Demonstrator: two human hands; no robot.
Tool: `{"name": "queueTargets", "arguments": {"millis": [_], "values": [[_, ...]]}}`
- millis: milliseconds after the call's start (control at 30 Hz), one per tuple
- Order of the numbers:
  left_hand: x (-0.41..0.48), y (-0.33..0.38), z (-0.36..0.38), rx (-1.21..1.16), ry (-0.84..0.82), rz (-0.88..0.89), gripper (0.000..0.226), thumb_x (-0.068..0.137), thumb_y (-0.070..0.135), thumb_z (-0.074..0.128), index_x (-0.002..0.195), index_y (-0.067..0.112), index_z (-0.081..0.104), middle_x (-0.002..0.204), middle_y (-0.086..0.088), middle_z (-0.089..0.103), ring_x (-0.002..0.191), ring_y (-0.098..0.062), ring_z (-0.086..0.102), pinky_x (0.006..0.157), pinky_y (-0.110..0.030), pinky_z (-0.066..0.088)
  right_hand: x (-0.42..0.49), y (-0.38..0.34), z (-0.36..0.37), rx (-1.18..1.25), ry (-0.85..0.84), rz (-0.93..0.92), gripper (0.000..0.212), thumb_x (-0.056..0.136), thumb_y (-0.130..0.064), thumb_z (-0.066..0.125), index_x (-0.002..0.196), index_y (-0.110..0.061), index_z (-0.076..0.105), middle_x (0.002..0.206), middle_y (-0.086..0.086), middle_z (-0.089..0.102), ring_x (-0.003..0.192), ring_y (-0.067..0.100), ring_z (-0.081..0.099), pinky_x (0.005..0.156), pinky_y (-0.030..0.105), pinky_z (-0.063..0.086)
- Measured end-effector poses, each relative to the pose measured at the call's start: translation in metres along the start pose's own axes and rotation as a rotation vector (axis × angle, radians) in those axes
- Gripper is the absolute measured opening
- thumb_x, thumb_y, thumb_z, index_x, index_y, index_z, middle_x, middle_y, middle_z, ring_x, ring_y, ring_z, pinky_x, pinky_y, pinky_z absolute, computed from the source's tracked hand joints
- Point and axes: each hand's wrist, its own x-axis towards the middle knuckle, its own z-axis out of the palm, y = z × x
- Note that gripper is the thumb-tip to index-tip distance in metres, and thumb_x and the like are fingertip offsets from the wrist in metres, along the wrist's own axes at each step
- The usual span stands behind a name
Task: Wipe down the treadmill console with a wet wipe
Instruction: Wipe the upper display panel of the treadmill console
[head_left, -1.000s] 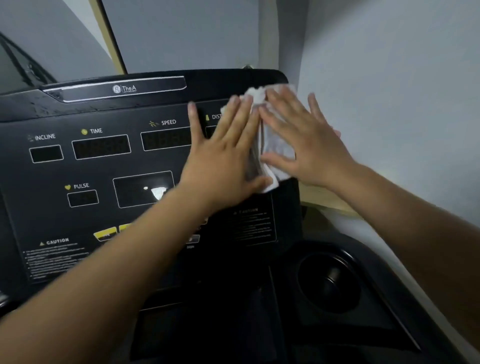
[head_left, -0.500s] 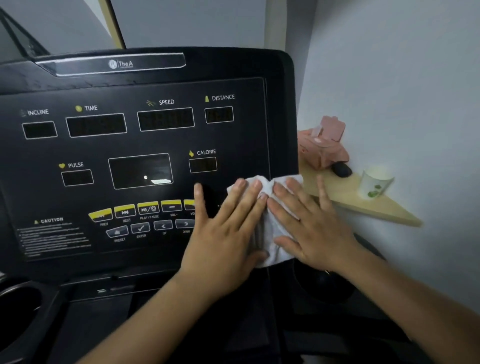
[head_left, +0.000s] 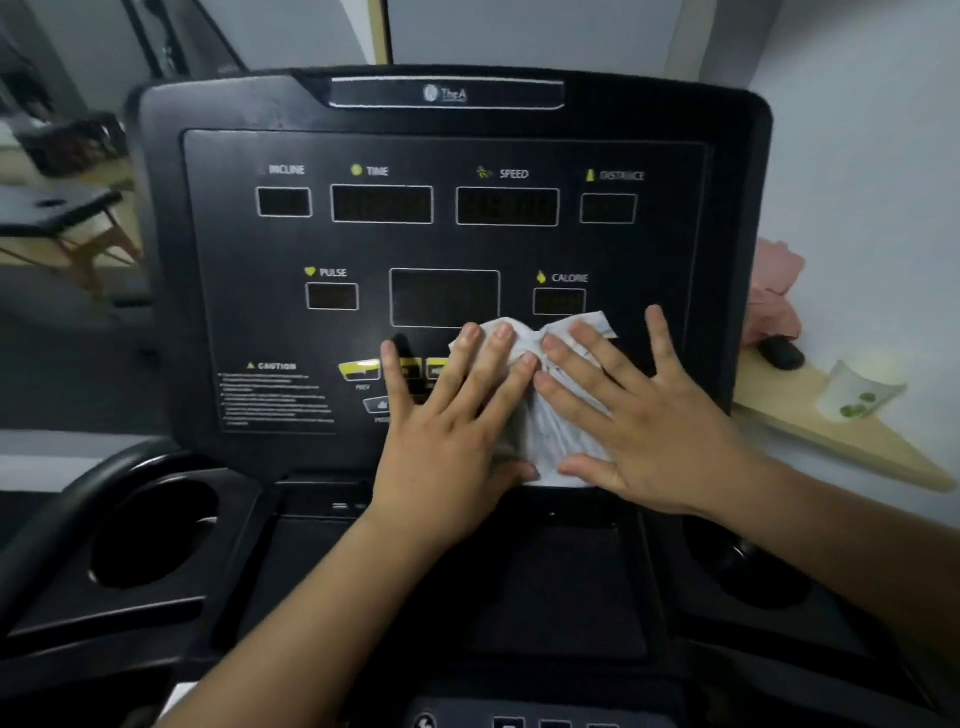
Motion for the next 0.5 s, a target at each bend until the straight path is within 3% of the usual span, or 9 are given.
{"name": "queueTargets", "arguments": {"millis": [233, 400, 500], "values": [[-0.036, -0.079, -0.005, 0.04, -0.056, -0.104, 0.103, 0.071, 0.07, 0.054, 0.157, 0.024, 0.02, 0.166, -0.002, 0.01, 0.153, -0.027, 0.007, 0.109, -0.076, -0.007, 0.078, -0.051, -0.027, 0.009, -0.004, -0.074, 0.092, 0.088, -0.075, 0.025, 0.156, -0.014, 0.011, 0.164, 0.013, -0.003, 0.151, 0.032, -0.004, 0.11, 0.074, 0.002], [-0.062, -0.143, -0.011, 0.065, -0.071, -0.145, 0.109, 0.068, 0.071, 0.057, 0.158, 0.018, 0.021, 0.166, -0.002, 0.008, 0.153, -0.026, 0.007, 0.109, -0.077, -0.006, 0.139, -0.105, -0.047, 0.075, 0.023, -0.043, 0.1, 0.084, -0.078, 0.031, 0.155, -0.011, 0.011, 0.164, 0.015, -0.006, 0.151, 0.033, -0.008, 0.11, 0.074, -0.002], [-0.077, -0.178, -0.014, 0.093, -0.083, -0.142, 0.109, 0.07, 0.074, 0.048, 0.158, 0.016, 0.017, 0.166, -0.002, 0.007, 0.153, -0.026, 0.007, 0.109, -0.078, -0.003, 0.168, -0.127, -0.054, 0.076, 0.034, -0.031, 0.101, 0.083, -0.079, 0.031, 0.156, -0.013, 0.01, 0.164, 0.015, -0.006, 0.15, 0.034, -0.009, 0.11, 0.074, -0.004]]}}
